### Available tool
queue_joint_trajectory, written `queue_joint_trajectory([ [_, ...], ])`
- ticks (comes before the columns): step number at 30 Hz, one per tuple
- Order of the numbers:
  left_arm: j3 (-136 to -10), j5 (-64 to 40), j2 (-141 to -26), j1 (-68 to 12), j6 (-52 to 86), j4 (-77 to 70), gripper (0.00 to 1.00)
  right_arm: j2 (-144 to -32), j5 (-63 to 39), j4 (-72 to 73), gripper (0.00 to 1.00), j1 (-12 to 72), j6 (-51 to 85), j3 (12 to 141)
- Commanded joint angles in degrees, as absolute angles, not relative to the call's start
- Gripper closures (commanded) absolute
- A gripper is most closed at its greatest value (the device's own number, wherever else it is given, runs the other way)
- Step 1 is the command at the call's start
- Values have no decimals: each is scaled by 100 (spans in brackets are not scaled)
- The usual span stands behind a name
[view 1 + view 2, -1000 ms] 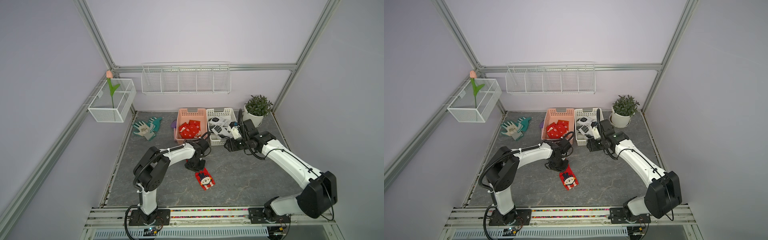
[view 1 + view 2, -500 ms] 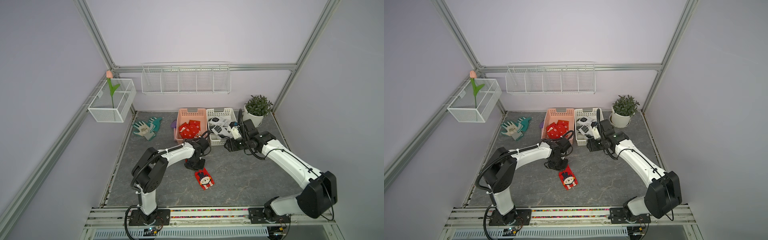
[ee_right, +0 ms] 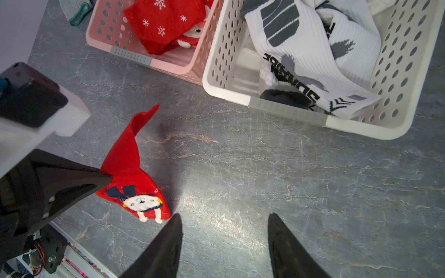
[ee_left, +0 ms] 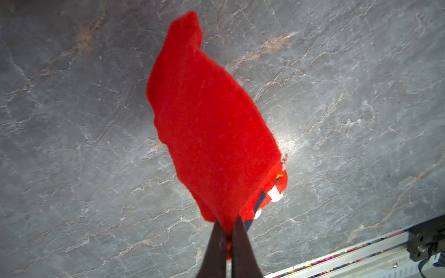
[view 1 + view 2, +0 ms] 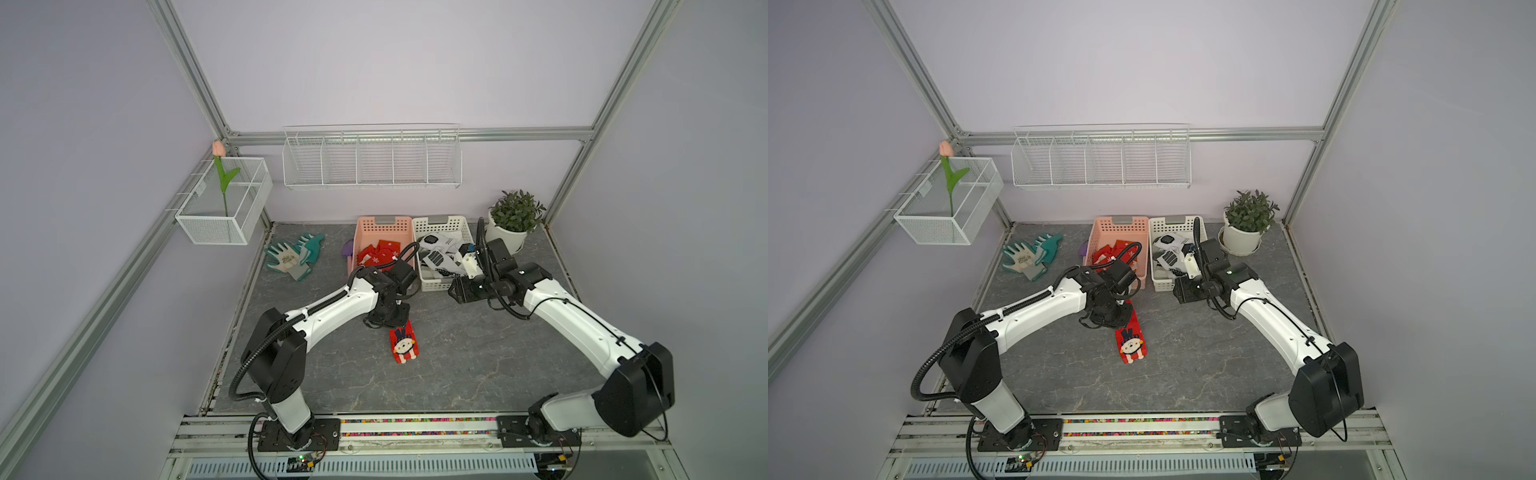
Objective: Sort the socks into the basket by color
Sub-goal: Pick up the sock at the center of the board.
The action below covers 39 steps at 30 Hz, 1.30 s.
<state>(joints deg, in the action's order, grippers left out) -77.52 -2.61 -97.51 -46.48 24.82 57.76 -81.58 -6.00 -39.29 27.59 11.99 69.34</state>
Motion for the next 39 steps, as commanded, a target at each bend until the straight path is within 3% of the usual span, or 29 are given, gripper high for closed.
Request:
queue_joint_trajectory([
  [1, -8002, -106, -9639, -4675, 2553, 6091, 92, -8122, -620, -3930, 41, 2794, 1169, 6901],
  [22, -9890, 266, -9769, -3893, 2191, 6976, 92, -8083, -616, -3912, 41, 2779, 1159, 6809],
  [39, -12443, 313, -11251, -3089, 1863, 7247, 93, -8159, -615, -3933, 41, 2770, 1134, 6838],
])
